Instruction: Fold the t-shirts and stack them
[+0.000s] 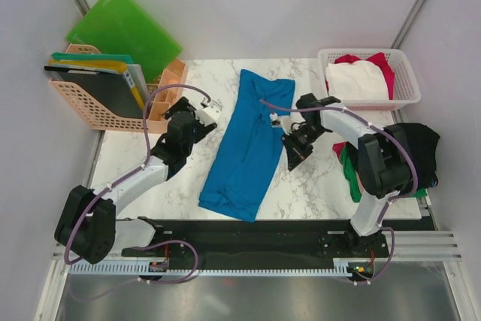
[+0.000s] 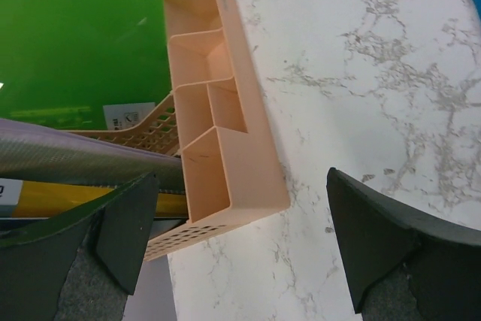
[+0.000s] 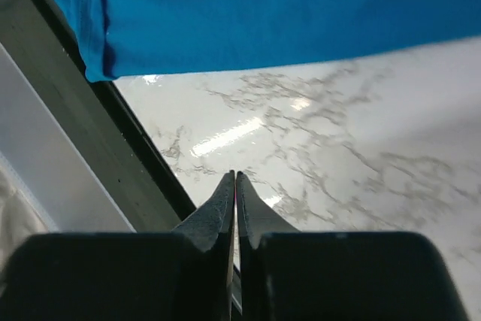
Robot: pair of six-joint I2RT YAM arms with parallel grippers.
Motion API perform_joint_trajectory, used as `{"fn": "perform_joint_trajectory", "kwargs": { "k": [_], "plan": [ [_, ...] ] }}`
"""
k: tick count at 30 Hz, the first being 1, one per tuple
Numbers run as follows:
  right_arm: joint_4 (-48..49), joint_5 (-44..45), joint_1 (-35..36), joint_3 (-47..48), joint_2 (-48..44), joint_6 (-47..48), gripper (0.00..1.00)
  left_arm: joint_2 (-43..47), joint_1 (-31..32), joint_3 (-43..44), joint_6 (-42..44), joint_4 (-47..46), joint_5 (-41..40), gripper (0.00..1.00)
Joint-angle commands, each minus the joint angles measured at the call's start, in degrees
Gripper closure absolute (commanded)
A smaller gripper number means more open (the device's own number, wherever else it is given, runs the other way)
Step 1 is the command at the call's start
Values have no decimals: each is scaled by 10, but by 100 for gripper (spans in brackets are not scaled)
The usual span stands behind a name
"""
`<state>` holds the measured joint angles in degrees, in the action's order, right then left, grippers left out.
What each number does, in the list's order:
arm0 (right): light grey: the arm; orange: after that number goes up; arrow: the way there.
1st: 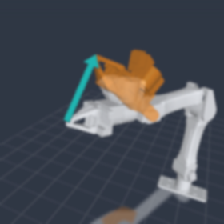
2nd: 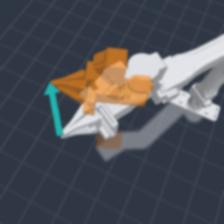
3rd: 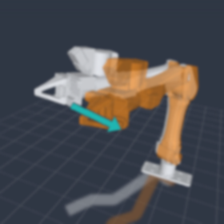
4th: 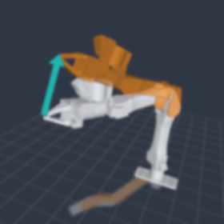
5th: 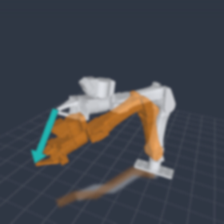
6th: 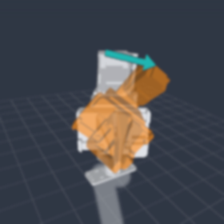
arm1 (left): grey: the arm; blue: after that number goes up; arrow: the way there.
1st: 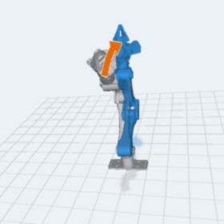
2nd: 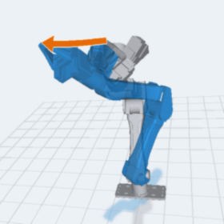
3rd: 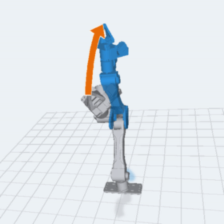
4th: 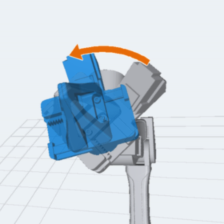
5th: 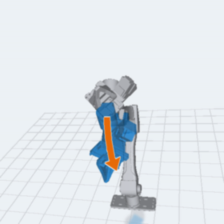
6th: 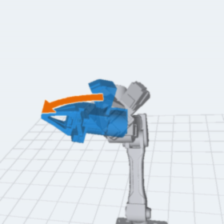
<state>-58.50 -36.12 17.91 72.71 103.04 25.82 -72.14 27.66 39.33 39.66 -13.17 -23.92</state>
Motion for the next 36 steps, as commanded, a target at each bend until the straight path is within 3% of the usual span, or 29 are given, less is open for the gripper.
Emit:
{"fn": "perform_joint_trajectory", "kwargs": {
  "k": [1,3,6,12,19,25,36],
  "plan": [
    [-4,-25,99,37,25,12,94,17,-5,-14,-14,-84,-47,0],
    [1,-23,145,53,47,-8,100,29,-14,-35,-12,-111,-58,0],
    [16,-36,181,91,78,-33,100,50,-48,-37,-34,-127,-78,0],
    [50,-26,230,138,130,-66,100,83,-119,-17,-94,-68,-51,0],
    [102,-19,277,181,179,-117,100,145,-187,-57,-112,-83,-65,0],
    [109,-2,318,230,215,-129,100,189,-219,-81,-99,-84,-71,0],
    [86,14,331,321,283,-127,100,203,-227,-87,-107,-62,-54,0]
  ]
}}
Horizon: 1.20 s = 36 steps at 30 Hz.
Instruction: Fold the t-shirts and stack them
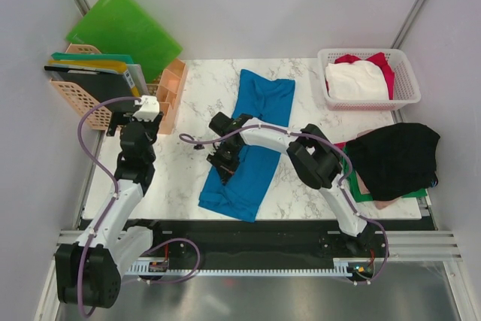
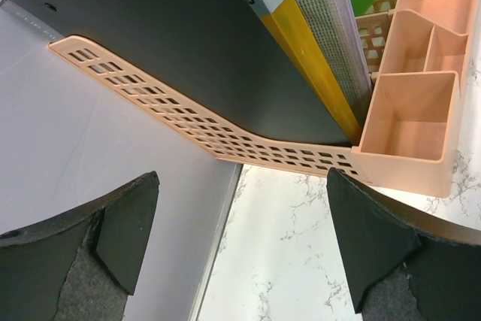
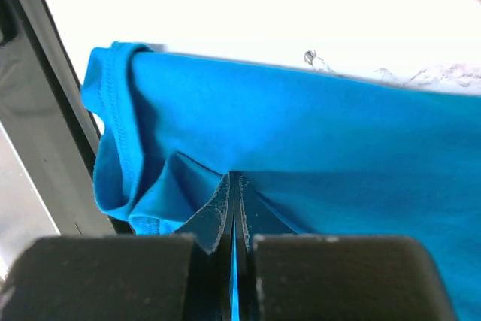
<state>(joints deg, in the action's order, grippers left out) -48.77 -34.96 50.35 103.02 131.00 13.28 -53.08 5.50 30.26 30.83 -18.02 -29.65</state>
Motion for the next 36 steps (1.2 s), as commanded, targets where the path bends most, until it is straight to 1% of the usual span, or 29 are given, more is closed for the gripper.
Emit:
{"fn": "perform_joint_trajectory", "kwargs": {
  "k": [1,3,7,12,13,16,19,20,22,23,25,27,28,29,34,36],
  "plan": [
    [-11,1,11,14,0,-2,100,13,-6,5,-17,-13,4,0],
    [-14,-7,19,-4,-15,-5,100,12,-8,5,-16,-17,4,0],
    [-19,-20,48,-48,-76,-11,100,7,-12,3,-14,-25,10,0],
    [-34,-37,65,-87,-117,-6,100,-20,-22,5,-14,-43,13,0],
    [-50,-66,68,-88,-119,5,100,-25,-23,6,-15,-47,13,0],
    [-81,-106,72,-79,-107,31,100,-36,-27,9,-15,-49,13,0],
    [-139,-163,78,-59,-81,78,100,-38,-29,5,-5,-53,12,0],
    [-175,-202,78,-46,-66,103,100,-35,-30,2,2,-58,13,0],
    [-207,-219,79,-31,-55,130,100,-34,-30,1,5,-60,13,0],
    [-216,-209,78,-22,-54,134,100,-34,-31,1,7,-60,13,0],
    [-197,-155,78,-24,-73,123,100,-33,-31,1,9,-60,15,0],
    [-135,-83,80,-43,-98,87,100,-30,-32,-1,9,-57,15,0],
    [-100,-62,80,-49,-121,77,100,-28,-31,-2,7,-56,17,0],
    [-90,-45,81,-55,-127,72,100,-28,-32,-3,6,-55,20,0],
    [-44,64,81,-59,-121,53,100,-26,-32,-10,-2,-43,22,0],
    [-29,81,80,-68,-116,51,100,-24,-32,-13,-2,-42,24,0]
  ]
}}
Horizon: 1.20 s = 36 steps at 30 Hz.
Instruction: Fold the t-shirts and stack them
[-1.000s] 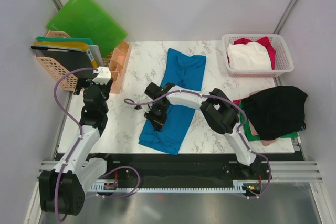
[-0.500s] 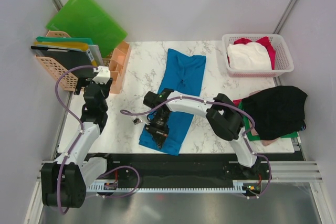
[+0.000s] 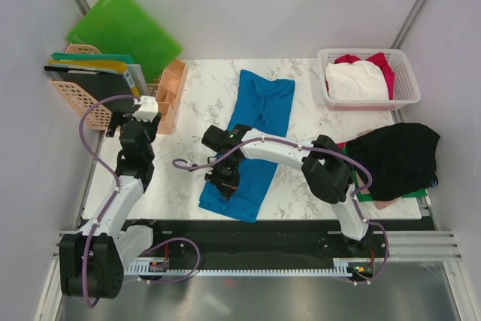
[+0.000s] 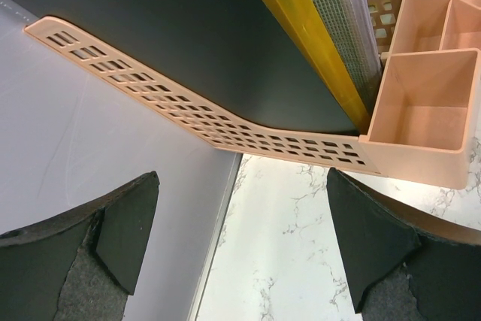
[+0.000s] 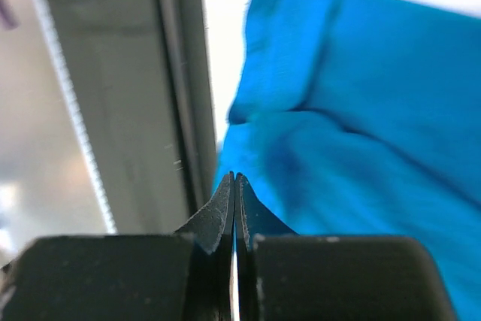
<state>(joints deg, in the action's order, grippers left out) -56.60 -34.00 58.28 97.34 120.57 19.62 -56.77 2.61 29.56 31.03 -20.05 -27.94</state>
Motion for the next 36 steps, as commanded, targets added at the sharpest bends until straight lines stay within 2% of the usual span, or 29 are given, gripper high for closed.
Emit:
{"fn": "perform_joint_trajectory", "kwargs": {
  "k": [1,11,20,23,24,25,26,28,29,31,32,36],
  "plan": [
    [55,80,0,-14,-4,-15,100,14,-3,-7,-2,-22,6,0],
    [98,93,-35,-60,39,-12,100,44,-3,-21,20,-17,14,0],
    [84,73,-48,-58,-18,-17,100,42,-3,-24,11,-4,27,0],
    [47,46,-48,-54,-53,6,98,47,-3,-21,11,24,60,0],
    [13,33,-45,-49,-67,15,93,50,-3,-22,17,29,75,0],
    [-7,17,-42,-37,-74,37,84,53,-3,-22,20,40,82,0],
    [-22,17,-39,-32,-81,43,59,56,-3,-24,25,45,87,0],
    [-45,30,-25,-36,-111,62,36,61,-3,-24,32,56,95,0],
    [-41,51,-16,-43,-123,60,18,60,-3,-21,34,68,100,0],
    [-3,116,18,-82,-155,52,11,47,-3,-12,22,91,109,0],
    [14,186,33,-98,-162,40,9,42,-3,0,15,125,113,0],
    [113,332,117,-163,-144,-3,8,-1,-3,26,-25,175,109,0]
  ]
}}
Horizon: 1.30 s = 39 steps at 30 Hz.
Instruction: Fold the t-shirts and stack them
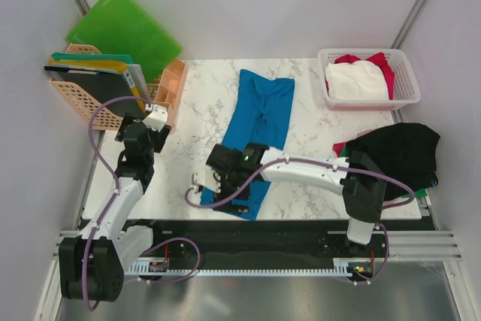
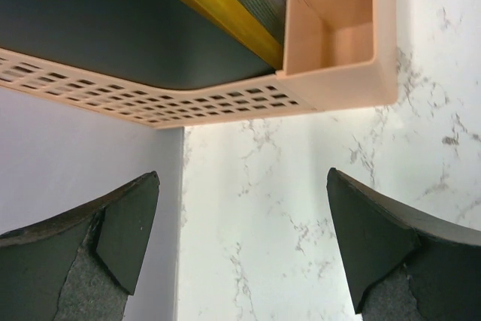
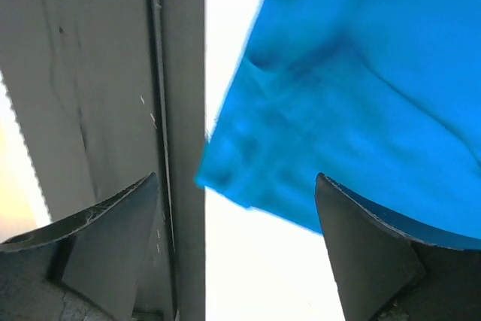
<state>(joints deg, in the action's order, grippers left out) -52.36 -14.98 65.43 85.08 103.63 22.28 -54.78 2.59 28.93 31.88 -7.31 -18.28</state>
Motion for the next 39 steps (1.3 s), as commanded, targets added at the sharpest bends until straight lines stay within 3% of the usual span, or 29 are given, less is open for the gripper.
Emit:
{"fn": "perform_joint_trajectory", "kwargs": {
  "k": [1,7,16,20,22,29,39],
  "plan": [
    [87,146,51,-53,36,-39,7,-34,-2,35,-35,50,11,0],
    [159,204,55,-21,106,-79,9,-47,-3,38,-35,68,6,0],
    [155,203,48,44,133,-83,8,-18,-3,18,-17,70,9,0],
    [154,192,44,40,142,-89,21,-26,-3,19,-21,70,11,0],
    [150,188,40,35,143,-91,21,-27,-2,22,-18,70,11,0],
    [142,160,36,13,107,-100,13,-33,-3,23,-13,66,10,0],
    [117,129,36,23,94,-106,10,-50,-3,24,-24,64,15,0]
  ]
}}
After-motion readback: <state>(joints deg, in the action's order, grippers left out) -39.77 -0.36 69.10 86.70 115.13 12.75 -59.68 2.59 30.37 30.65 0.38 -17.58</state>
